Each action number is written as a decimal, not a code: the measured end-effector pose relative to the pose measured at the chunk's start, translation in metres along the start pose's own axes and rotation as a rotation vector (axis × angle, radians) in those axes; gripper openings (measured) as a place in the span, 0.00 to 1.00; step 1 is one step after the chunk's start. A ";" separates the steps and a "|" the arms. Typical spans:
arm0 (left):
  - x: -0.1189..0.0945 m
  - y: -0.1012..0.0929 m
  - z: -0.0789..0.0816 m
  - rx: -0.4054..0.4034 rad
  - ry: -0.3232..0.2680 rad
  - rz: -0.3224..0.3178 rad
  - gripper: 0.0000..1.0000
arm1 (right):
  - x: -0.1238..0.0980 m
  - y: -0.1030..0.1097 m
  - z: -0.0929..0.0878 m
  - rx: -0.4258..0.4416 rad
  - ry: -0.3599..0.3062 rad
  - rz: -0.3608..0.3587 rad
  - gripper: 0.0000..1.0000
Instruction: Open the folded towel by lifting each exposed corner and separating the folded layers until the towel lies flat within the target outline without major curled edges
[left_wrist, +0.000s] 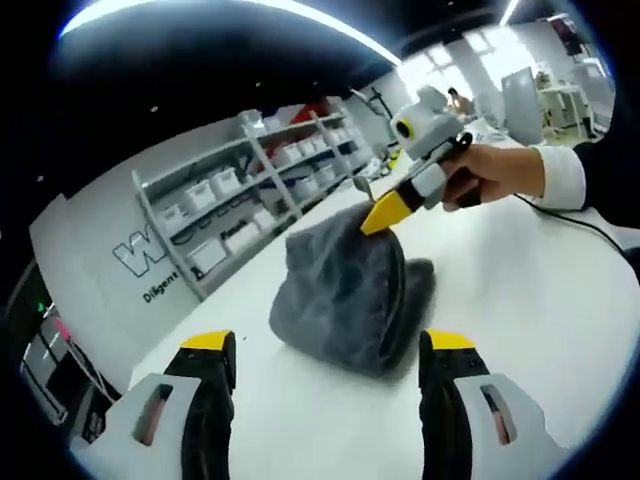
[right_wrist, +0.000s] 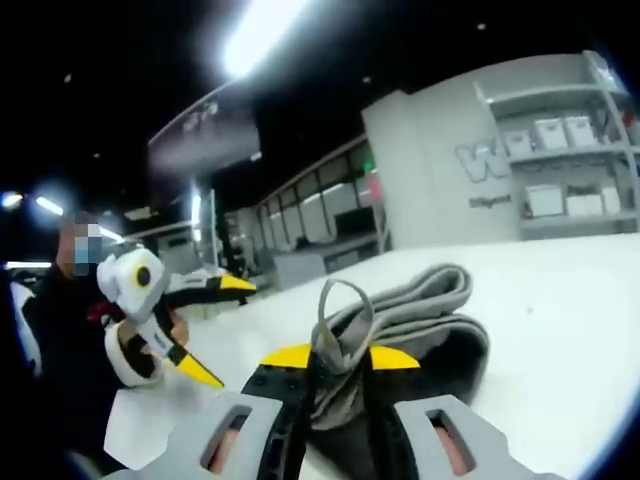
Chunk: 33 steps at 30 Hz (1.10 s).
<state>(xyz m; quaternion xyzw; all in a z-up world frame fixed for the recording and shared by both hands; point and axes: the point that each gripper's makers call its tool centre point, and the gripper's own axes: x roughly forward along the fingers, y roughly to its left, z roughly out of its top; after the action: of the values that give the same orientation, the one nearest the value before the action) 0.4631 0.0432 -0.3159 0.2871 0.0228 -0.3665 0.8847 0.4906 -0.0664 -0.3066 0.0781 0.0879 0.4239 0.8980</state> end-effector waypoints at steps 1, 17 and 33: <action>0.001 -0.001 0.000 -0.001 -0.003 0.000 0.69 | 0.000 0.001 0.000 0.001 0.000 0.000 0.13; 0.033 -0.016 -0.005 0.044 -0.012 0.005 0.59 | -0.001 0.008 -0.005 -0.002 0.003 -0.002 0.13; 0.051 -0.021 -0.014 0.235 -0.012 0.093 0.47 | -0.003 0.018 -0.011 -0.012 0.008 -0.003 0.13</action>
<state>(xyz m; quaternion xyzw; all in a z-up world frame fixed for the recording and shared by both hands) 0.4885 0.0063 -0.3513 0.3873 -0.0390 -0.3270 0.8611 0.4730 -0.0562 -0.3128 0.0712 0.0890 0.4234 0.8987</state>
